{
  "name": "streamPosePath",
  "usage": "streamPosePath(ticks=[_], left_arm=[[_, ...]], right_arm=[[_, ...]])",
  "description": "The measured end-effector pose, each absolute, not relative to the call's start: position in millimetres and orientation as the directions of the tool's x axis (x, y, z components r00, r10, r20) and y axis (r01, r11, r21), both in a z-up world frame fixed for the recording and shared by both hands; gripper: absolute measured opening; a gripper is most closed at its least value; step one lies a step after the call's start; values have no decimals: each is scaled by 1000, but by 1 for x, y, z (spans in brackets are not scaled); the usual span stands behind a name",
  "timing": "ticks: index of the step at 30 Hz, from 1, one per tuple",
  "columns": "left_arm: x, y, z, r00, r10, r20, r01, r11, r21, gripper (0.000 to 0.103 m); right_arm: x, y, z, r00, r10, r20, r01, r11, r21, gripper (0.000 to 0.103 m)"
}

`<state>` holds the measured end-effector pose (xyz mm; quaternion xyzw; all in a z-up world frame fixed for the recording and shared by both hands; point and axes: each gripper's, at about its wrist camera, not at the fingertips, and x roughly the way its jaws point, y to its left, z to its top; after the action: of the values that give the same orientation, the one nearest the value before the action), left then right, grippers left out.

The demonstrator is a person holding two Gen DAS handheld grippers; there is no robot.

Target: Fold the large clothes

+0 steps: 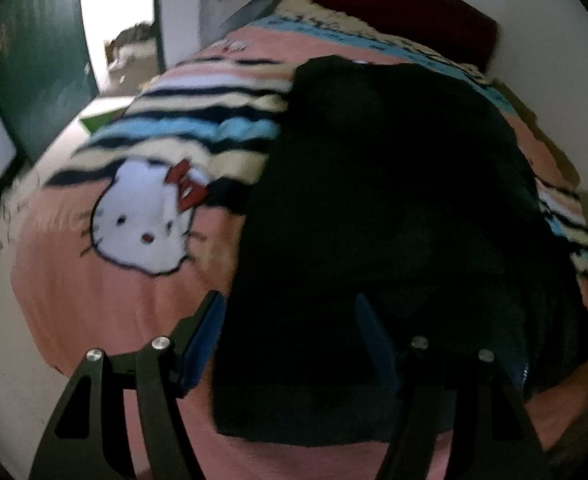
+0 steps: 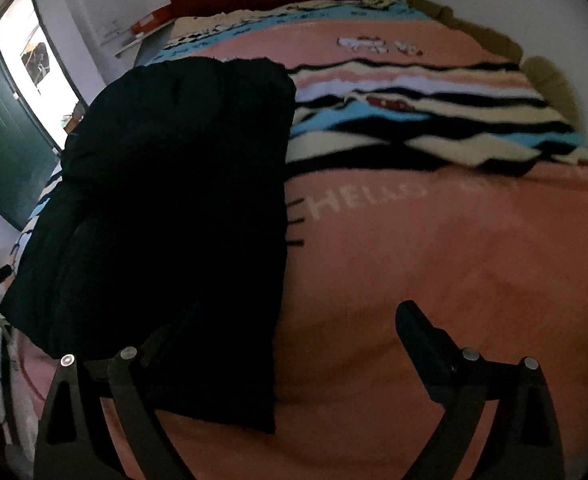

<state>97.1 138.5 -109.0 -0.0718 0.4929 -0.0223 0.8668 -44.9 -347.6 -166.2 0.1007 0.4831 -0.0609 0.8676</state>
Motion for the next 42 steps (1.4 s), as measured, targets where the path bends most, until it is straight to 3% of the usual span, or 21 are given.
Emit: streamPosePath(ticks=[4, 12, 19, 25, 27, 31, 42], left_arm=[[103, 167, -127, 475, -151, -867, -82, 973, -214, 66], [118, 195, -162, 418, -356, -836, -122, 890, -440, 66], [113, 198, -182, 381, -544, -748, -102, 779, -619, 66], [104, 186, -187, 353, -640, -682, -67, 710, -701, 66], [102, 183, -186, 350, -669, -656, -51, 685, -726, 66], [97, 175, -184, 340, -713, -614, -13, 649, -761, 66], [91, 167, -194, 336, -770, -542, -16, 571, -821, 65]], right_arm=[[-42, -348, -176, 517, 70, -853, 177, 966, 187, 97], [-28, -342, -201, 481, 186, -857, 164, 941, 296, 99], [-23, -328, -213, 446, 248, -860, 127, 933, 335, 99], [-22, -323, -217, 445, 326, -834, 109, 905, 411, 99], [-23, -321, -217, 448, 350, -823, 95, 896, 433, 97], [-27, -325, -222, 457, 421, -783, 86, 856, 510, 79], [-24, -335, -228, 477, 470, -743, 98, 812, 576, 67]])
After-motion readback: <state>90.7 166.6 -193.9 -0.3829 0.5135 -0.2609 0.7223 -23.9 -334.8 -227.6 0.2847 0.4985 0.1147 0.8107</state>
